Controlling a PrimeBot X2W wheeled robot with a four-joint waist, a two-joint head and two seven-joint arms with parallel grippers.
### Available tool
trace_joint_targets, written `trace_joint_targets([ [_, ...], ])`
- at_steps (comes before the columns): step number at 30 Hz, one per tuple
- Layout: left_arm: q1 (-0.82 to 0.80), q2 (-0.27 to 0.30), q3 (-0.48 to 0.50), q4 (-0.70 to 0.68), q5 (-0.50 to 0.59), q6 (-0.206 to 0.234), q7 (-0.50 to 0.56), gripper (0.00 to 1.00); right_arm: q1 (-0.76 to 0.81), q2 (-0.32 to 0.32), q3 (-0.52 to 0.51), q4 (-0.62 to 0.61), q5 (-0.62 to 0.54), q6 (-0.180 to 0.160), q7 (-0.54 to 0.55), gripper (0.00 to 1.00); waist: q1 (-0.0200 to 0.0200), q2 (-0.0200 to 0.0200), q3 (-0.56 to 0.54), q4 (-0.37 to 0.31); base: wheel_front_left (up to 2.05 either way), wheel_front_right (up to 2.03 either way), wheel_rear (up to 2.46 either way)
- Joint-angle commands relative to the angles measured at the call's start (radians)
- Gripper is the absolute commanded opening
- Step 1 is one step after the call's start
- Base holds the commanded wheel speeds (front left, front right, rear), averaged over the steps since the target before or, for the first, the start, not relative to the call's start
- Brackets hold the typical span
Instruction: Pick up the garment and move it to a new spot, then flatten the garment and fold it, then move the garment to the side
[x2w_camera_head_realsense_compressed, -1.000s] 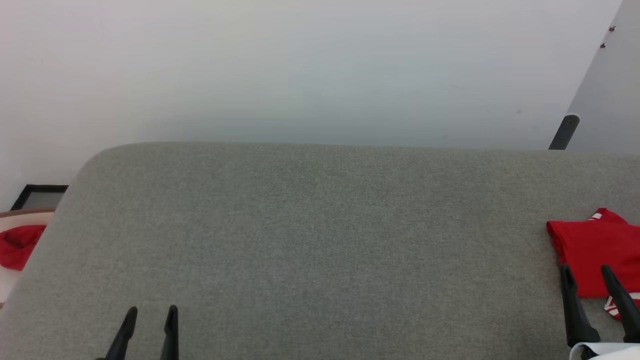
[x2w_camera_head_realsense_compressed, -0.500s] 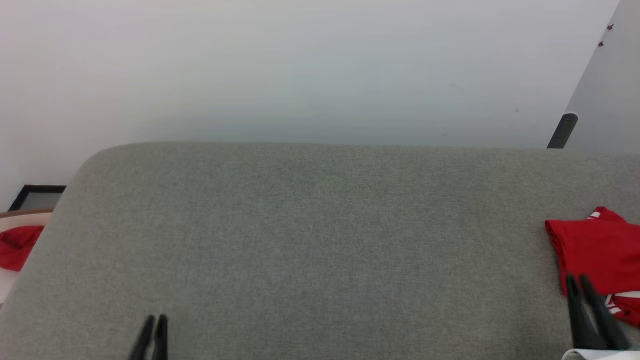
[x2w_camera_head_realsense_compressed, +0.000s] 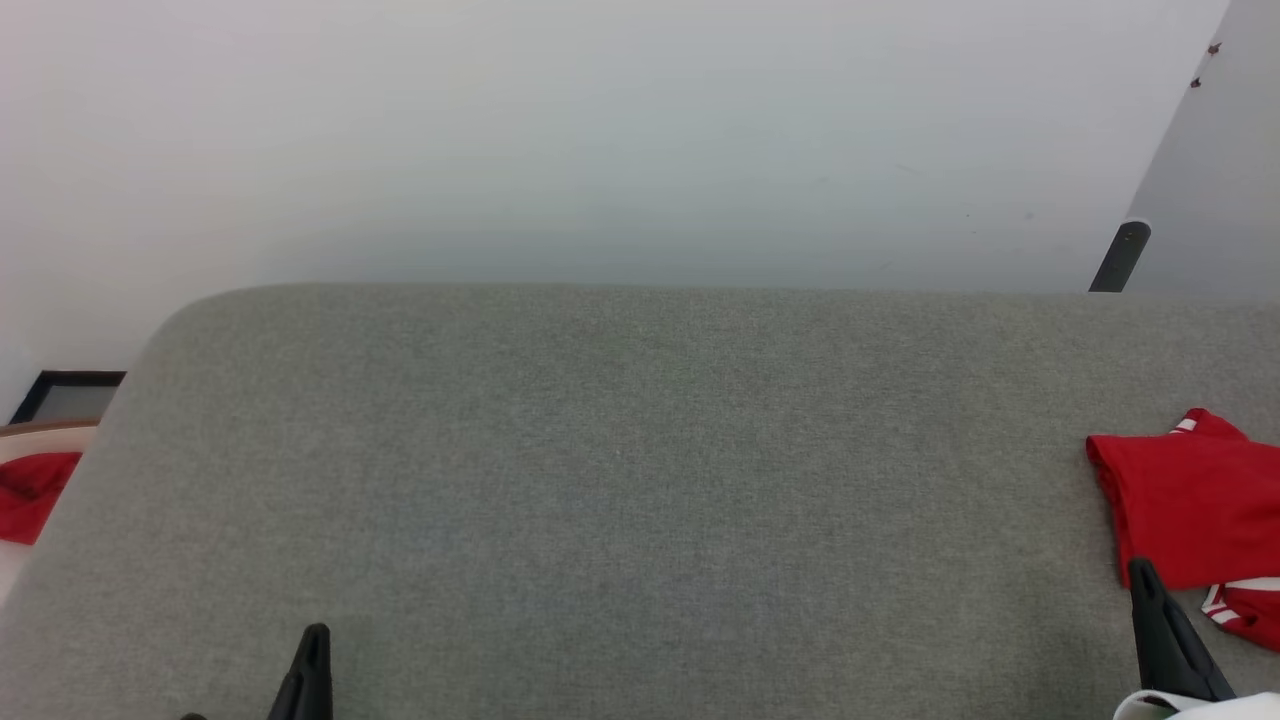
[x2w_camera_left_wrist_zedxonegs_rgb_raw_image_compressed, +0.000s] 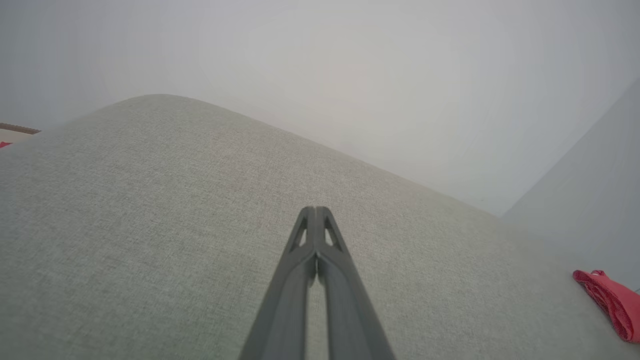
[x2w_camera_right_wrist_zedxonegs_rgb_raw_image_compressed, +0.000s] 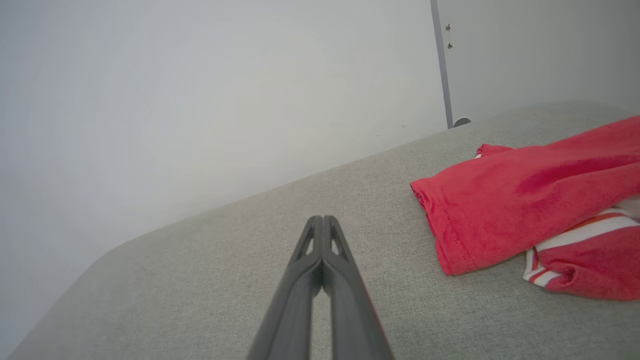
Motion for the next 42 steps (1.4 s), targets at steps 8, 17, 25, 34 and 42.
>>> trace_joint_targets([
  [8,-0.06,-0.003,0.006,0.014,-0.16,0.0,0.036,0.0,-0.057,0.005,-0.007,0.017,0.153,0.0,0.023,0.0,0.0,0.0,0.003,-0.004,0.0,0.0,0.0],
  [17,-0.093,-0.011,0.008,0.034,-0.288,-0.001,0.07,0.0,-0.082,0.014,-0.01,0.045,0.276,0.0,0.044,0.0,0.0,0.0,0.006,-0.009,0.0,0.0,0.0],
  [25,-0.116,-0.017,0.01,0.047,-0.378,-0.001,0.094,0.0,-0.098,0.021,-0.011,0.064,0.364,0.0,0.058,0.0,0.0,0.0,0.008,-0.012,0.0,0.0,0.0],
  [34,-0.146,-0.026,0.014,0.066,-0.496,-0.001,0.126,0.0,-0.122,0.029,-0.013,0.09,0.478,0.0,0.078,0.0,0.0,0.0,0.011,-0.017,0.0,0.0,0.0],
  [42,-0.166,-0.032,0.017,0.079,-0.572,-0.001,0.148,0.0,-0.136,0.035,-0.015,0.107,0.553,0.0,0.09,0.0,0.0,0.0,0.014,-0.02,0.0,0.0,0.0],
])
